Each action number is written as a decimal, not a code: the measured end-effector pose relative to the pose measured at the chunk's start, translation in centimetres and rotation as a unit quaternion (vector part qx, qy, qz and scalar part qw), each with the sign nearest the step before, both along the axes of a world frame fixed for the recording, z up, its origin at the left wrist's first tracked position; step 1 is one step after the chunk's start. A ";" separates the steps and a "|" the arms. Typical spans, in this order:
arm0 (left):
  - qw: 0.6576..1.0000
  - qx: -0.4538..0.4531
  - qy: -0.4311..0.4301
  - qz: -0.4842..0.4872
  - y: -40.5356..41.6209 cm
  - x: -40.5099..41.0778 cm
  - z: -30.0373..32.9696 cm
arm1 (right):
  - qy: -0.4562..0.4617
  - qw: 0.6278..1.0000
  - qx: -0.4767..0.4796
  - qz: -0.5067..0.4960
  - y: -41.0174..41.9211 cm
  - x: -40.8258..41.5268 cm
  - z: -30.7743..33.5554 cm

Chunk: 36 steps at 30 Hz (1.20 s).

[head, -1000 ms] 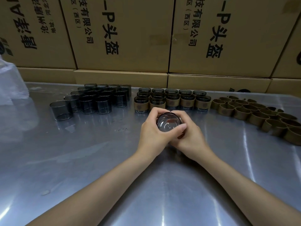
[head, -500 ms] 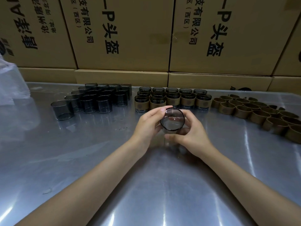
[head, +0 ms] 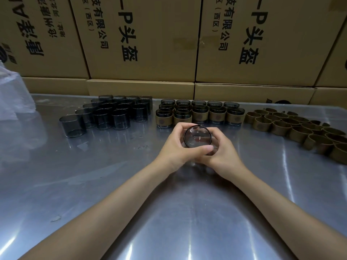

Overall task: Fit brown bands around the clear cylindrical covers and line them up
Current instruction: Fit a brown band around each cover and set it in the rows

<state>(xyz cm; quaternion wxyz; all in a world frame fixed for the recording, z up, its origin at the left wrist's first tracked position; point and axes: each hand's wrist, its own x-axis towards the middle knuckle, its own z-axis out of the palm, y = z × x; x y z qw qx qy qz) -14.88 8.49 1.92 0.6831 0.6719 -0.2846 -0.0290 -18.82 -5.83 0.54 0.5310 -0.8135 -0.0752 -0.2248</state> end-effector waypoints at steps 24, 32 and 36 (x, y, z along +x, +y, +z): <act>0.994 -0.003 -0.009 0.109 -0.6 -0.5 0.2 | -0.052 0.992 -0.095 -0.062 0.4 -0.2 0.1; 0.979 -0.074 0.182 0.050 -0.7 -0.2 0.2 | -0.044 0.998 -0.039 -0.005 1.2 -0.6 0.6; 0.974 -0.079 0.211 0.027 -0.8 -0.5 0.4 | -0.059 0.998 -0.021 -0.013 1.5 -0.9 0.6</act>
